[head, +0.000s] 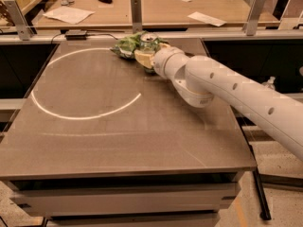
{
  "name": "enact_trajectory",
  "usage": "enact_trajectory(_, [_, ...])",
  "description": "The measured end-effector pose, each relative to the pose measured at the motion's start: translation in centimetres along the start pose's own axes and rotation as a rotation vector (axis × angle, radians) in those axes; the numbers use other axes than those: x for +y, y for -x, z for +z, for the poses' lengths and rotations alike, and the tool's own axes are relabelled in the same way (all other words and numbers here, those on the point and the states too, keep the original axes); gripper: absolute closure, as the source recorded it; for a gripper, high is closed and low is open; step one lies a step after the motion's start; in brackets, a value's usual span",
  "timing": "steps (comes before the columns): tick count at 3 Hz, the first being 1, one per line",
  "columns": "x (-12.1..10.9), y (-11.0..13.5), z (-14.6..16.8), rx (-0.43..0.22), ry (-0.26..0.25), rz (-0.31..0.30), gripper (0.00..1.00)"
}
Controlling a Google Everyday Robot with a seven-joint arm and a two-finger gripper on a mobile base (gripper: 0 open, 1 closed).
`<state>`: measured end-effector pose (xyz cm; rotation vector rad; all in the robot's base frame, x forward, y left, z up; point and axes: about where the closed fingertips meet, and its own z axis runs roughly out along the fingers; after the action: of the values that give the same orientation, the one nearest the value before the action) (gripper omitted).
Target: Move green can near green jalapeno chip bag
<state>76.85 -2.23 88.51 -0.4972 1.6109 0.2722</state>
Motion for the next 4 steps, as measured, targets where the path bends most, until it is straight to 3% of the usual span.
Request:
enact_trajectory(2, [-0.5,-0.9,0.2,0.023,0.022,0.073,0.36])
enact_trajectory(3, [-1.3,-1.3,-0.4,0.04,0.024,0.078,0.12])
enact_trajectory(4, [1.2,-0.9,-0.9,0.08,0.084,0.077,0.0])
